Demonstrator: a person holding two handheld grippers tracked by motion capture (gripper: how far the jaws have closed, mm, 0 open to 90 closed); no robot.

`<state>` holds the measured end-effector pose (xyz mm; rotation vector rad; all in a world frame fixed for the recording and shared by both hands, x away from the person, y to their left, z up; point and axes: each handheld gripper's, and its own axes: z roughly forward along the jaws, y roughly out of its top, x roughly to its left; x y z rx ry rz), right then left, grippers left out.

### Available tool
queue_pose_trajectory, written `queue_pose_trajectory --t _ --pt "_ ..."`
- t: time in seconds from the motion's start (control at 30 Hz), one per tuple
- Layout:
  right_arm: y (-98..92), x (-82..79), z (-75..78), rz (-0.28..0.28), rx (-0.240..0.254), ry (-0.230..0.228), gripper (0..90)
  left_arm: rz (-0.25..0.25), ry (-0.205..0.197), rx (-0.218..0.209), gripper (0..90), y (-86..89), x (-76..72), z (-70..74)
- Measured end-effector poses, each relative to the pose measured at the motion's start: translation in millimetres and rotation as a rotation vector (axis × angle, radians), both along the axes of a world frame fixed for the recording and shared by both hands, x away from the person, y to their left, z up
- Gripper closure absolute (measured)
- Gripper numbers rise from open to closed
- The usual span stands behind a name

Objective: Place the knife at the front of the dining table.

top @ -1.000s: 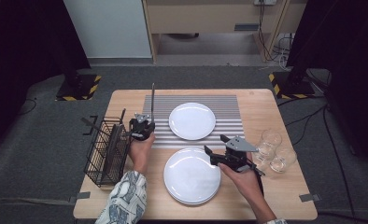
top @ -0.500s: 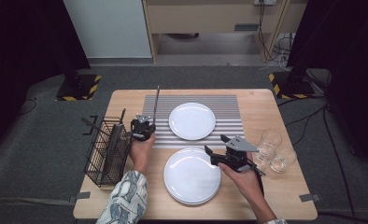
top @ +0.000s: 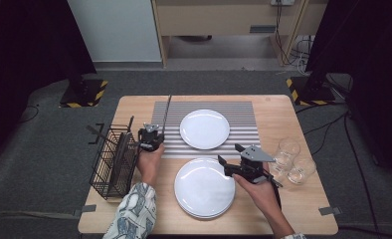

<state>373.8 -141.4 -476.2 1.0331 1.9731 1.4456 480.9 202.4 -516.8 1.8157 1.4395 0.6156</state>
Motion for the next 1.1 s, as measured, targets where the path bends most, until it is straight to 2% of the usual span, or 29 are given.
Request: queue_pose_trajectory --t 0.7,1.1 --pt "-0.1 0.9 -2.0 0.0 0.0 0.005 21.1 0.008 0.021 0.005 88.7 2.5 2.1 -5.3" --pt "-0.5 1.2 -2.5 -0.003 0.001 0.014 20.9 -0.001 0.045 0.028 88.6 -0.1 4.0 -13.3"
